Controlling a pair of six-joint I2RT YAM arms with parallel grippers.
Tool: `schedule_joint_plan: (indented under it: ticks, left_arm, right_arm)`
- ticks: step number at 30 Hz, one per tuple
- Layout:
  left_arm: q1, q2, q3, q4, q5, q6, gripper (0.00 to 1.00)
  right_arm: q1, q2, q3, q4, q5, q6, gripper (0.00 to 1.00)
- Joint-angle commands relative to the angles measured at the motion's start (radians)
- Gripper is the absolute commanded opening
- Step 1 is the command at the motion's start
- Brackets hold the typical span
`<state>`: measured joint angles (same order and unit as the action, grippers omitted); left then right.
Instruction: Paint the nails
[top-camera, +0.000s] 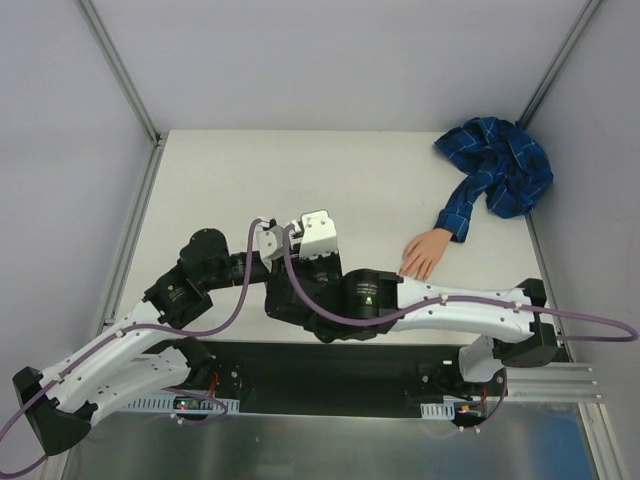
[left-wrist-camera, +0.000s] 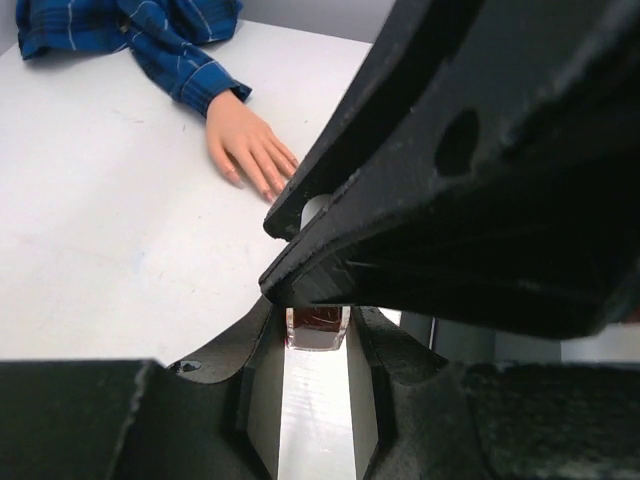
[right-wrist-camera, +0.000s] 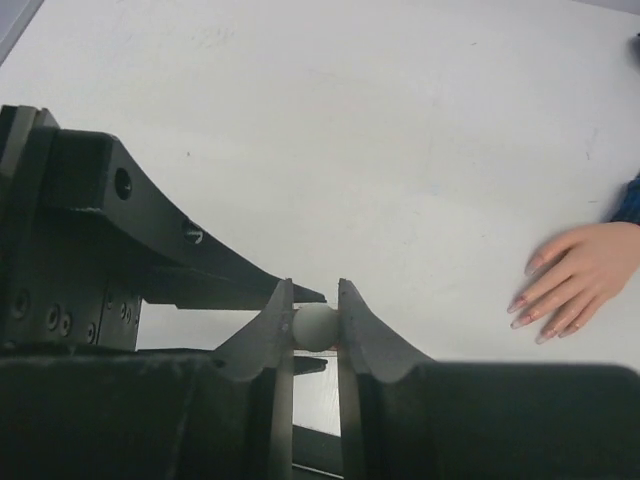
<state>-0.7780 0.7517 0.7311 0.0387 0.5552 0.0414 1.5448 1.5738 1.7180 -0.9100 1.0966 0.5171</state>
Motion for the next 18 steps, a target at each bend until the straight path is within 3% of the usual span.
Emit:
schedule_joint_plan:
  ticks: [1,3,4,5,7,12,14,15,18]
  left_arm:
    - [-0.001,0.003,0.019,0.072,-0.081,0.014,0.0]
    - [-0.003,0.011,0.025,0.072,-0.064,0.011,0.0]
    - [-0.003,0.012,0.027,0.072,-0.046,0.011,0.0]
    - [-0.003,0.012,0.028,0.07,-0.034,0.009,0.0]
    - [-0.001,0.023,0.033,0.069,0.006,0.009,0.0]
    - [-0.003,0.052,0.05,0.069,0.124,0.008,0.0]
    - [-0.001,0.064,0.056,0.069,0.225,0.006,0.0]
    - [-0.001,0.087,0.063,0.07,0.271,0.006,0.0]
    - [-0.001,0.147,0.094,0.07,0.472,-0.023,0.0]
  right_arm:
    - [0.008,-0.004,0.011,-0.05,0.154,0.01,0.01]
    - [-0.002,-0.102,-0.119,0.095,0.046,-0.115,0.08]
    - [-0.015,-0.139,-0.164,0.237,-0.01,-0.173,0.2]
    - [-0.025,-0.176,-0.216,0.297,-0.071,-0.283,0.25]
    - [-0.038,-0.27,-0.31,0.388,-0.194,-0.342,0.36]
    - [-0.057,-0.394,-0.353,0.37,-0.369,-0.469,0.54]
    - [-0.069,-0.423,-0.379,0.385,-0.475,-0.512,0.67]
    - [-0.075,-0.44,-0.391,0.407,-0.623,-0.587,0.71]
    - [-0.101,-0.494,-0.446,0.445,-0.85,-0.658,0.76]
